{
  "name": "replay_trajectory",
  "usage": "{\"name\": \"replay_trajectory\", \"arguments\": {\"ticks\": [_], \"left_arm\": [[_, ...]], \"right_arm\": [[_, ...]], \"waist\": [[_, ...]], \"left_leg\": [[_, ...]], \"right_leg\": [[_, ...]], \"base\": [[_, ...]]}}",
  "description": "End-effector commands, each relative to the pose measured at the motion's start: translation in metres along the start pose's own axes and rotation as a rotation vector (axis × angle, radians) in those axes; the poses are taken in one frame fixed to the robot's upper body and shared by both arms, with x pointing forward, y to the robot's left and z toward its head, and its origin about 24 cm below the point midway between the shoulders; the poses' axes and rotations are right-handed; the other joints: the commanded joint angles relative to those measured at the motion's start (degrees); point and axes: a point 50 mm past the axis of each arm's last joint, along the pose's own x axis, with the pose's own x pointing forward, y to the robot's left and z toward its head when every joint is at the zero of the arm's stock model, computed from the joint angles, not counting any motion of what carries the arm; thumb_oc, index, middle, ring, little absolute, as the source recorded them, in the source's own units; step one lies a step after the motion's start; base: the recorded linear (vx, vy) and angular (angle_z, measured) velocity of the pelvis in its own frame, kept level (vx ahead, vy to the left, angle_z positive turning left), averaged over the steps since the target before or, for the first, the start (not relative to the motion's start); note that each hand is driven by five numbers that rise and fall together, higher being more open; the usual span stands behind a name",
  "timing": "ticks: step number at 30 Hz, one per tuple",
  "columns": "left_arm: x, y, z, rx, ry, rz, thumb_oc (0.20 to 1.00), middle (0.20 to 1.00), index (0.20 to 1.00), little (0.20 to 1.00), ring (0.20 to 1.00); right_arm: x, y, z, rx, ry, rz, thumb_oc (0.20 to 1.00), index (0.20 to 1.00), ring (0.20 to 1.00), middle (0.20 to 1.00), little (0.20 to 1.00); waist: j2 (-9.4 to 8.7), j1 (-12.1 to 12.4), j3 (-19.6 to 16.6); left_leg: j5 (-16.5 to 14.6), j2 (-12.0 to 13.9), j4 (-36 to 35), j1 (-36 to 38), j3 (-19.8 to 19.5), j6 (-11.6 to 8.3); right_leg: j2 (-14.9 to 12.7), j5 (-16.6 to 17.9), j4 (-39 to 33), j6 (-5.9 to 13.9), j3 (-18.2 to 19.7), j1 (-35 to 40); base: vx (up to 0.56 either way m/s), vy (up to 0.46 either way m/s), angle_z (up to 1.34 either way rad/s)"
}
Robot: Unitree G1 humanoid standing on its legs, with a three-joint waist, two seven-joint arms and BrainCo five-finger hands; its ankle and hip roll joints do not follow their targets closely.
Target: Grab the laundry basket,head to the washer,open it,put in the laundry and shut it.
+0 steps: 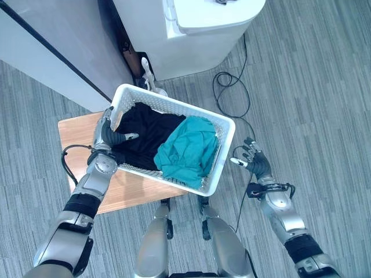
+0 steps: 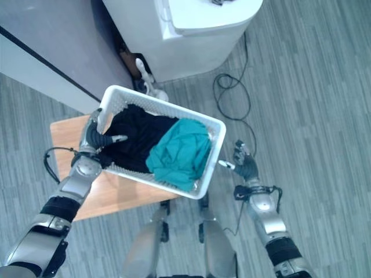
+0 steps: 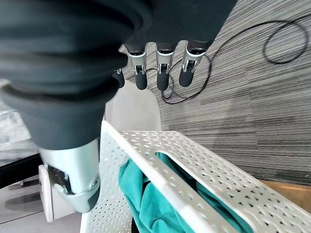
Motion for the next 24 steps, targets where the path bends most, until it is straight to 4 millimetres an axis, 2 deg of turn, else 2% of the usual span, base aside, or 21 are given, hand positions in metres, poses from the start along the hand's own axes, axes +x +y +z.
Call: {"name": "replay_trajectory", "arguments": {"ticks": [1,7,11,14,18,24], "left_arm": [[0.004,-0.009,0.001,0.083,0.000,-0.032,1.000,1.000,1.000,1.000,1.000],[0.006,-0.018,-0.021,0.040,0.173,-0.068,1.000,1.000,1.000,1.000,1.000],[0.002,-0.022,-0.030,-0.003,0.220,-0.080,1.000,1.000,1.000,1.000,1.000],[-0.002,-0.026,-0.032,-0.015,0.230,-0.095,1.000,1.000,1.000,1.000,1.000],[-0.009,-0.028,-0.041,-0.029,0.263,-0.093,1.000,1.000,1.000,1.000,1.000],[-0.022,-0.036,-0.050,-0.050,0.299,-0.101,1.000,1.000,1.000,1.000,1.000]], "right_arm": [[-0.010,-0.002,0.023,0.027,-0.130,0.020,1.000,1.000,1.000,1.000,1.000],[-0.012,-0.001,0.029,-0.008,-0.129,0.032,1.000,1.000,1.000,1.000,1.000],[-0.018,0.004,0.023,0.003,-0.095,0.057,1.000,1.000,1.000,1.000,1.000],[-0.018,0.008,0.009,-0.008,-0.025,0.037,1.000,1.000,1.000,1.000,1.000],[-0.013,0.022,-0.005,0.006,0.048,0.029,1.000,1.000,1.000,1.000,1.000],[-0.001,0.046,-0.011,0.077,0.099,0.028,1.000,1.000,1.000,1.000,1.000]], "waist": [[-1.96,-0.7,-1.6],[-2.49,-1.3,-0.8],[-2.32,-1.1,-0.7],[-1.79,-0.7,-0.5],[-0.81,0.0,-0.3],[0.64,1.4,-0.5]], "left_leg": [[-5.8,3.4,8.2,-2.5,-2.4,-2.54],[-5.5,4.0,8.5,-3.3,-1.9,-2.86],[-6.0,4.3,8.8,-3.0,-1.8,-3.05],[-6.1,4.3,8.9,-2.8,-1.8,-3.13],[-6.0,4.0,8.8,-2.7,-1.9,-3.16],[-6.0,3.4,9.1,-3.2,-1.9,-3.00]], "right_leg": [[-6.2,4.0,-1.4,3.68,-3.4,-3.1],[-6.0,4.4,-1.6,3.78,-3.9,-3.7],[-5.8,4.2,-1.7,3.70,-4.1,-3.2],[-5.9,4.2,-1.7,3.58,-4.4,-2.9],[-6.1,4.1,-1.7,3.49,-4.6,-2.7],[-6.4,4.0,-1.6,3.29,-4.8,-2.7]], "base": [[0.00,0.000,0.00],[0.00,-0.005,-0.01],[0.02,-0.010,-0.02],[0.00,0.000,0.00],[0.00,0.000,0.00],[0.01,0.013,0.04]]}}
